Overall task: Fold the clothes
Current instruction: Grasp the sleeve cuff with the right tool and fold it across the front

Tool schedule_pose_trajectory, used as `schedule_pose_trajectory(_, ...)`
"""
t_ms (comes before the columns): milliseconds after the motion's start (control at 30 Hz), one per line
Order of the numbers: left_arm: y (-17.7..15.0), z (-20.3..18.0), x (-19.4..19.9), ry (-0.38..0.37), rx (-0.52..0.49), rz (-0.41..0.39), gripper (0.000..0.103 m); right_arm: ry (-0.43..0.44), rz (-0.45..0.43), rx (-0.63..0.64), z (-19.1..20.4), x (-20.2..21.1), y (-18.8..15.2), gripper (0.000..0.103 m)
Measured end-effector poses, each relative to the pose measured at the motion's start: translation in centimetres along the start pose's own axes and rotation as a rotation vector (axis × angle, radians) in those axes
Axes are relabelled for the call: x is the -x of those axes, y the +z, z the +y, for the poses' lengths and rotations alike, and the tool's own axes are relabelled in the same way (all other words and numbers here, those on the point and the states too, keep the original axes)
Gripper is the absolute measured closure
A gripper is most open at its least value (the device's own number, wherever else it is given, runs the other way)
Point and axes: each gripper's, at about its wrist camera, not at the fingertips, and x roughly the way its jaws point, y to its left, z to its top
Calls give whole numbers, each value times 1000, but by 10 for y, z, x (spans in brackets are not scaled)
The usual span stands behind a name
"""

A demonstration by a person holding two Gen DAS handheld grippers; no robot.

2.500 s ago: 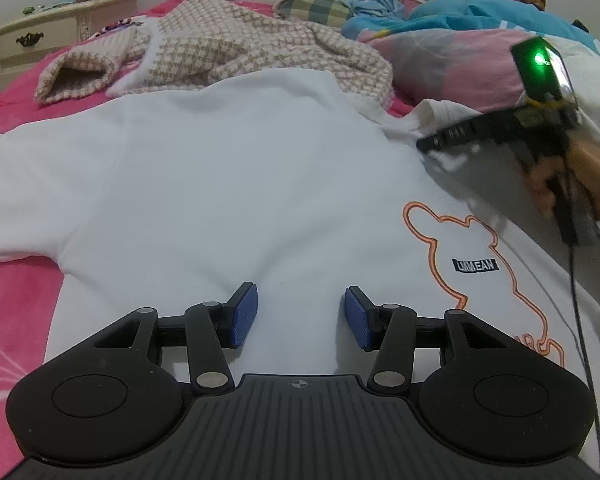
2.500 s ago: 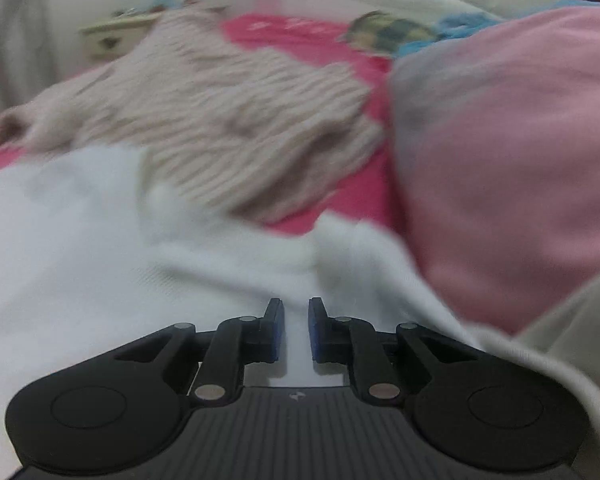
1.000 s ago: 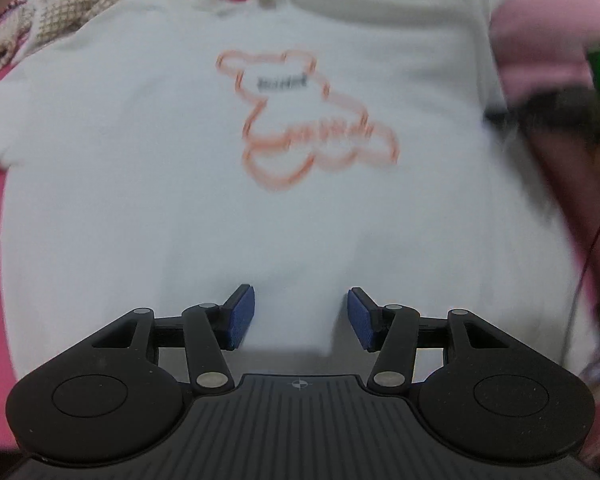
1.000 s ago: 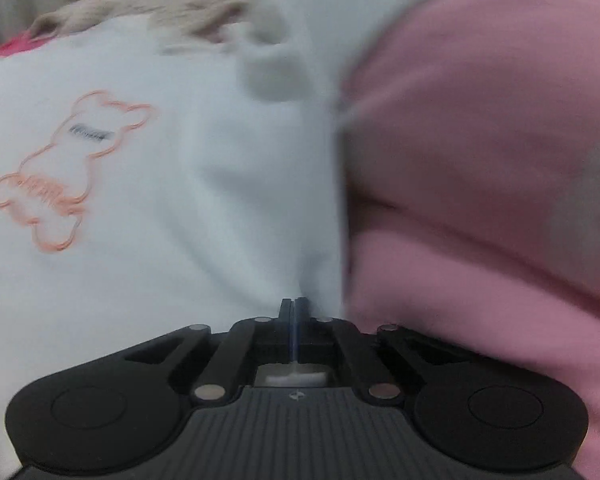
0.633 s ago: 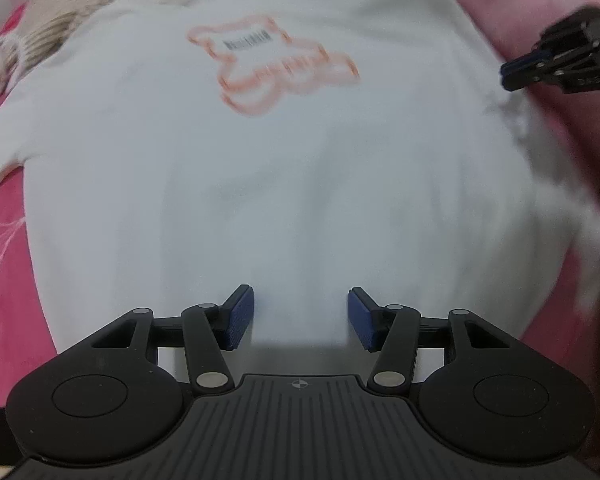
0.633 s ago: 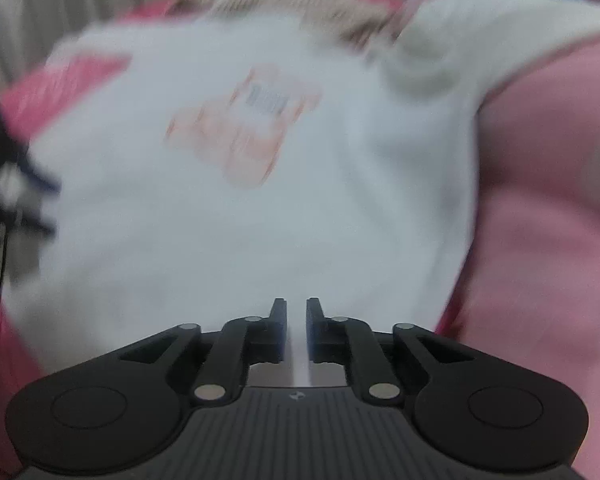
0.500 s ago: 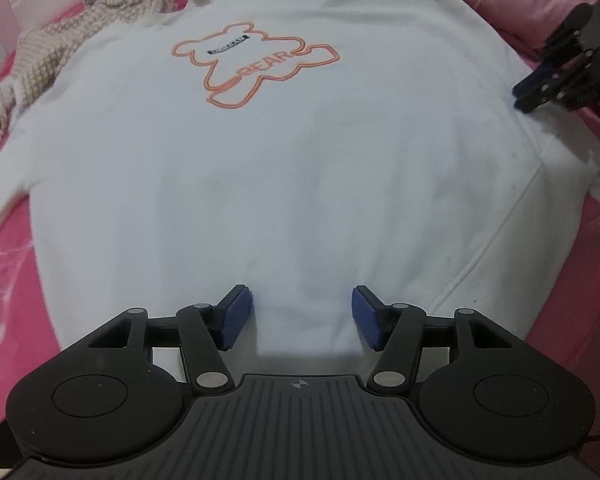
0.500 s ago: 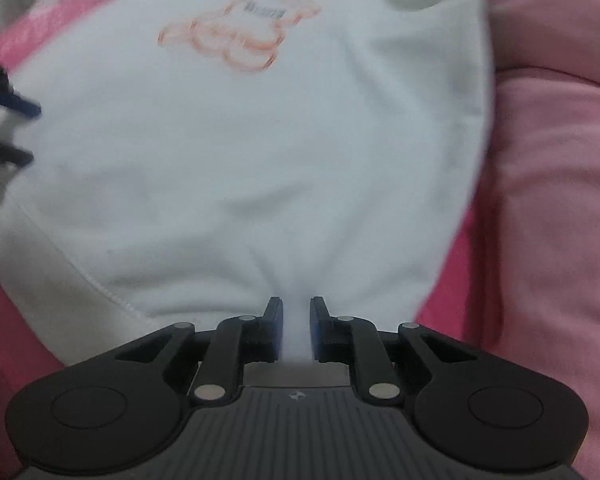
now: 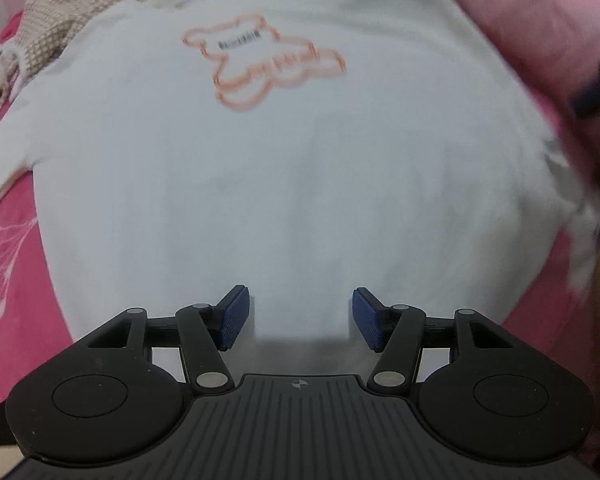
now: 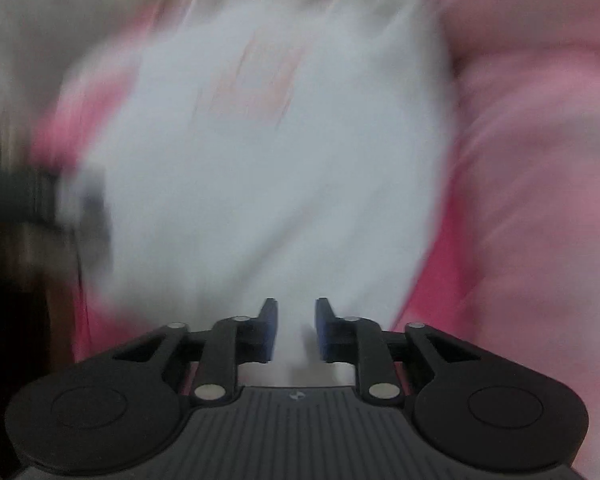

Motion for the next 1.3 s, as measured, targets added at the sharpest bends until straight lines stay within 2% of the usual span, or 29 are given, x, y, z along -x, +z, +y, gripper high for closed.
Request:
schedule_pose_trajectory(100,22,8,-6,-8,61,-23,46,-92,-329,-151,-48,62,49,62)
schedule_pose_trajectory(167,35,11,-12,-16,104,-30,46,-119,-509,-284,-86,95,76,60)
schedule_pose_trajectory(200,42,12,-14,-26,125,-34,46,-123,-595,-357,-105,111,87,55)
schedule_pose_trajectory(300,52,7,-18,-38,157,-46,46,-128,-768,-537,-161,139,122,50)
schedule_pose_trajectory(400,51,8,-15,-39,170,-51,46,-122,-813,-688,-210,145,149,48)
schedule_pose_trajectory(533,51,13,-15,-31,185,-52,46,-104,-834,-860,-254,128,180,49)
schedule_pose_trajectory(667,50,19,-21,-28,213,-44,46,-86,-859,-913,-276,113,189,51)
schedule_pose_trajectory(733,49,22,-24,-25,224,-42,46,-60,-859,-926,-284,113,193,64)
schedule_pose_trajectory(767,49,23,-25,-24,231,-41,46,-47,-859,-929,-285,112,193,85)
schedule_pose_trajectory(800,49,25,-25,-23,239,-41,46,-33,-867,-919,-279,113,191,93)
schedule_pose_trajectory(867,50,29,-25,-23,260,-48,46,2,-911,-850,-260,122,187,94)
schedule_pose_trajectory(933,51,32,-23,-23,280,-59,46,53,-958,-700,-235,128,189,94)
schedule_pose_trajectory(1000,52,35,-19,-23,291,-79,46,101,-954,-525,-205,130,200,94)
schedule_pose_trajectory(1133,54,41,-11,-19,314,-112,46,193,-822,-114,-108,119,205,94)
schedule_pose_trajectory(1233,52,47,-6,-15,341,-133,46,252,-671,188,-33,98,181,94)
schedule_pose_trajectory(1300,49,50,-4,-12,356,-143,46,277,-544,341,8,78,152,95)
